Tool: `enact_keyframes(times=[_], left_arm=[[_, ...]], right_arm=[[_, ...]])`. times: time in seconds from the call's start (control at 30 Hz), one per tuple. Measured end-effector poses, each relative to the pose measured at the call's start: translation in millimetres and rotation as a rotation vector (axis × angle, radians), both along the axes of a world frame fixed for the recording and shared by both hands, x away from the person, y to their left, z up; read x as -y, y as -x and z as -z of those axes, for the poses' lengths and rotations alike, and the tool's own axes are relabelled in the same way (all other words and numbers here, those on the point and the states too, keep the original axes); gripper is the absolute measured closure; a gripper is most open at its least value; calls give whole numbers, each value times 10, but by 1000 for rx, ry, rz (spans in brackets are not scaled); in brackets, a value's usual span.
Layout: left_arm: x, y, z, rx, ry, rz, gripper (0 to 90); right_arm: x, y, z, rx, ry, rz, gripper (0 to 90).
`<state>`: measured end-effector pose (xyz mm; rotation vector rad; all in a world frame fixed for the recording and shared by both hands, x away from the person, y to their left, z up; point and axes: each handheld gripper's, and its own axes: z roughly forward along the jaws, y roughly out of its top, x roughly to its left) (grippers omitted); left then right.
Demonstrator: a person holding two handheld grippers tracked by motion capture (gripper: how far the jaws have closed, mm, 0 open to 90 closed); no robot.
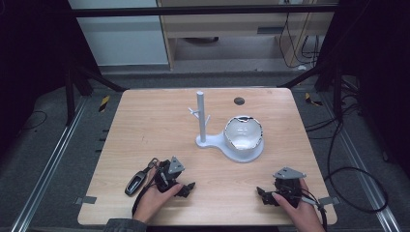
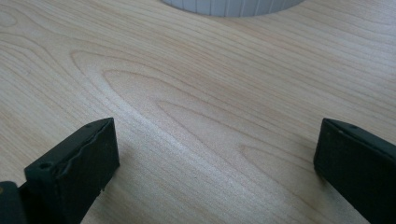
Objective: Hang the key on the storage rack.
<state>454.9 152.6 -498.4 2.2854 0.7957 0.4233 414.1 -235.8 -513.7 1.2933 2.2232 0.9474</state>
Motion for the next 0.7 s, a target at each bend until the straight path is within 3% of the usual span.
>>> enact_keyframes(times=[0.13, 0.23, 0.4, 0.5, 0.57, 0.7], left_arm=[[2, 65, -55, 22, 3, 9, 37], [-35, 83, -89, 56, -47, 10, 40], [-162, 39, -134, 52, -15, -39, 45], [-208, -11, -202, 32, -30, -60, 55], [-229, -47, -283, -2, -33, -63, 61], [-262, -163, -465, -53, -78, -70, 61]], right_arm=[[3, -1, 2, 1, 0, -5, 4], [4, 0, 1, 0, -1, -5, 4], [7, 0, 1, 0, 0, -9, 4], [7, 3, 1, -1, -1, -10, 4], [8, 5, 1, -1, -1, -10, 4], [10, 5, 1, 1, 0, -13, 4]])
